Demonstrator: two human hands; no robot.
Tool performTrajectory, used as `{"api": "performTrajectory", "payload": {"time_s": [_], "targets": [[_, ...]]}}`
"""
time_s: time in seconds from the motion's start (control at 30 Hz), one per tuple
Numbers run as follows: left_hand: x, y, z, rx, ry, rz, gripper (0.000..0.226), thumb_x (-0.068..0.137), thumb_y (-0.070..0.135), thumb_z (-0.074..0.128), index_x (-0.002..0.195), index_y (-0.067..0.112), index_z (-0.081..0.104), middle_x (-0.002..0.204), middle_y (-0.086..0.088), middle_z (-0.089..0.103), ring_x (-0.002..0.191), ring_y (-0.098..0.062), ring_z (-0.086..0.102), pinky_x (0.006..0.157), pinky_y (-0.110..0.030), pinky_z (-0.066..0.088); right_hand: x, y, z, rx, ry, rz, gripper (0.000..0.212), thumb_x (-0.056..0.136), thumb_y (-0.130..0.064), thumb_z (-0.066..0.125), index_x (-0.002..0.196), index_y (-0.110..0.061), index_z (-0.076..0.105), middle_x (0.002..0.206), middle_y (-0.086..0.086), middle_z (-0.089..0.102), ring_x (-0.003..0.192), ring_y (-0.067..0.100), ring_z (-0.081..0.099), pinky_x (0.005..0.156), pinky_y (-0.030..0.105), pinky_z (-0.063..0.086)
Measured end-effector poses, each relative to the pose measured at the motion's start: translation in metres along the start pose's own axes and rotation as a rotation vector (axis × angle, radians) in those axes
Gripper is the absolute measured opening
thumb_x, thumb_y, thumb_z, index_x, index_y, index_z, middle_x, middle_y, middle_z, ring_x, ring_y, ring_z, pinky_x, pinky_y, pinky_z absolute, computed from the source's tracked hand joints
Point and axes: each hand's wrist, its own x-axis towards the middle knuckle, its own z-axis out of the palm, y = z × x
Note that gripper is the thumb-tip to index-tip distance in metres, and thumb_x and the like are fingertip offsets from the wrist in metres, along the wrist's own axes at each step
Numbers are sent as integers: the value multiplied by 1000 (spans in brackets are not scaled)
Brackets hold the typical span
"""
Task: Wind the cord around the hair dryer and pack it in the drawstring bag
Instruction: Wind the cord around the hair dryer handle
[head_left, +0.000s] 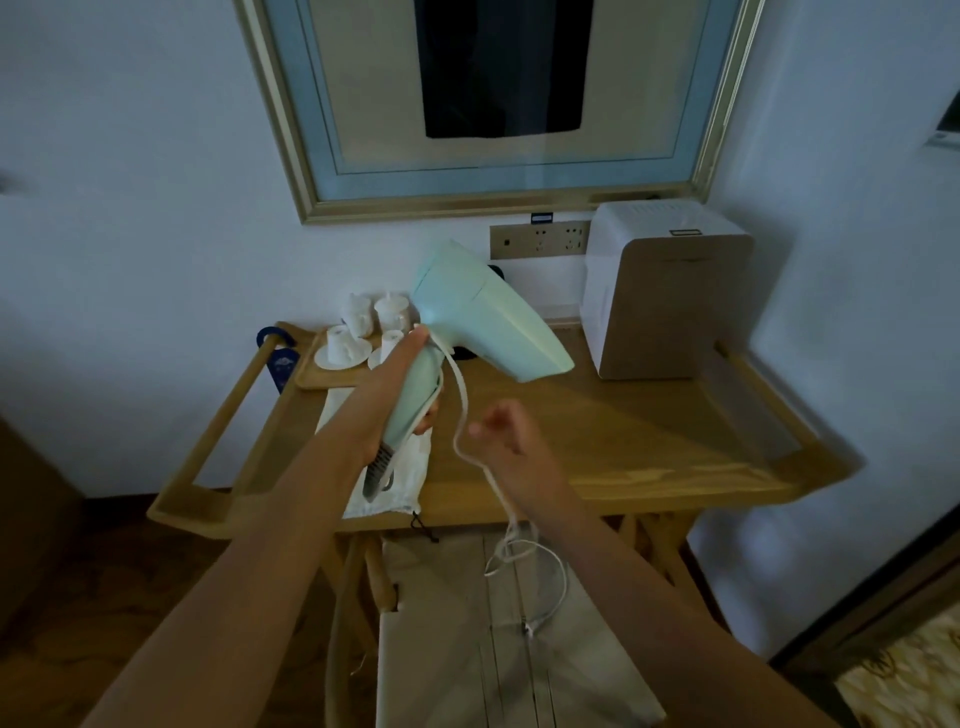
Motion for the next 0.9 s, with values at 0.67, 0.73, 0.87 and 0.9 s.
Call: {"api": "performTrajectory", "payload": {"time_s": [0.67, 0.73, 0.87, 0.9], "targets": [[-2, -26, -9, 100, -131, -68, 63, 67, 72, 61, 84, 12, 67, 66, -8, 65, 53, -17, 55, 48, -26, 45, -33, 21, -47, -8, -255, 110, 28, 95, -26, 44, 84, -14, 67, 58, -2, 51, 48, 9, 46, 50, 19, 41], [-4, -27, -10, 6, -137, -133, 65, 62, 69, 66, 87, 9, 66, 67, -8, 63, 50, -15, 55, 43, -23, 45, -37, 31, -51, 124, -313, 172, 30, 96, -27, 42, 88, -15, 68, 61, -2, 50, 53, 8, 47, 52, 16, 42], [-7, -21, -20, -262, -283, -121, 49, 80, 60, 55, 76, 13, 68, 58, -5, 53, 37, -11, 44, 34, -19, 38, -44, 59, -60, 128, -471, 260, 30, 90, -33, 45, 90, -11, 66, 64, -2, 45, 57, 7, 43, 55, 17, 37], [-9, -17, -22, -287, -331, -108, 51, 81, 60, 53, 73, 12, 67, 55, -4, 53, 35, -10, 43, 33, -18, 38, -43, 66, -63, 187, -436, 300, 28, 90, -32, 46, 88, -12, 66, 64, -2, 43, 55, 8, 39, 52, 18, 34]]}}
